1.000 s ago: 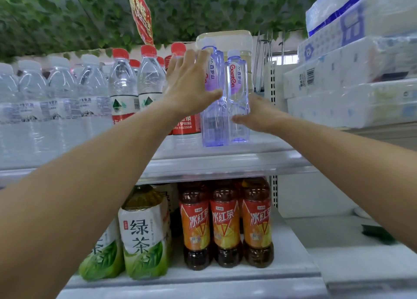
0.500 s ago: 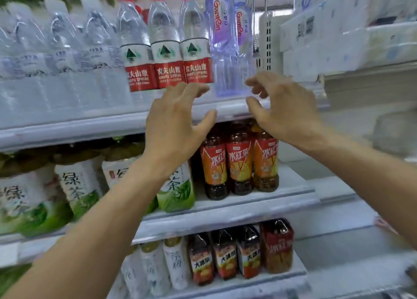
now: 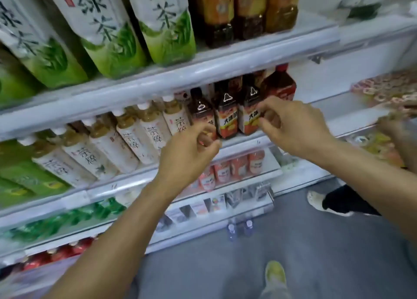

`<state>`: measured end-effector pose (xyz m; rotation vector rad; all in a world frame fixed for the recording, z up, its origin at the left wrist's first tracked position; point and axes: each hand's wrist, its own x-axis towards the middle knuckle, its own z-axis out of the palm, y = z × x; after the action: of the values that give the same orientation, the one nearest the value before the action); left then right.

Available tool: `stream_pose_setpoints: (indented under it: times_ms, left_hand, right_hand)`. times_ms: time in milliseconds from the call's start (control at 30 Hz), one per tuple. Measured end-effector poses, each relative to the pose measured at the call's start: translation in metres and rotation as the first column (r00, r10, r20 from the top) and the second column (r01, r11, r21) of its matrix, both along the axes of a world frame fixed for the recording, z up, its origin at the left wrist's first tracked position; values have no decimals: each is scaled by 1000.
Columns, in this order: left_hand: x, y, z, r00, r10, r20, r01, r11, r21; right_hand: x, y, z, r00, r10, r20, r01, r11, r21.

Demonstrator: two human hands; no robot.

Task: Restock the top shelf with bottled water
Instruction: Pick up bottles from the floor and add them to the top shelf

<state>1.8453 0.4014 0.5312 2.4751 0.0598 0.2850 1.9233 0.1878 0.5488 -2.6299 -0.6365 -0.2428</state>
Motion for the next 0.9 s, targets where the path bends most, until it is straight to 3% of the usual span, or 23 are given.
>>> stream_pose_setpoints:
  times_ms: [200, 333, 433, 633, 733, 800, 900]
  left_hand:
    - [-24, 0, -158, 897, 26, -442, -128, 971, -202]
    - [-35, -6, -296, 804, 51, -593, -287, 906, -311]
    - [-42, -10, -400, 693, 42, -720, -370, 877, -306]
    - [-36, -17, -571, 534, 68, -843, -488, 839, -241]
    - [-19, -17, -651, 460, 83, -884, -632, 731, -260]
    - [-7, -19, -697, 461, 124, -879, -657, 714, -244]
    - [14, -22, -747, 528, 128, -840, -554, 801, -227]
  right_hand:
    - [-16, -3, -151, 927, -29, -373, -37, 985, -166]
    - [-25, -2, -288, 767, -120, -630, 27, 987, -155]
    - [-35, -4, -396, 642, -194, -742, 78, 979, -188]
    - [-33, -18, -582, 452, -280, -847, 171, 959, -226]
    - [-23, -27, -670, 414, -283, -865, 248, 950, -192]
    - [-14, -28, -714, 389, -298, -872, 295, 937, -189]
    - [4, -21, -761, 371, -273, -888, 338, 930, -144]
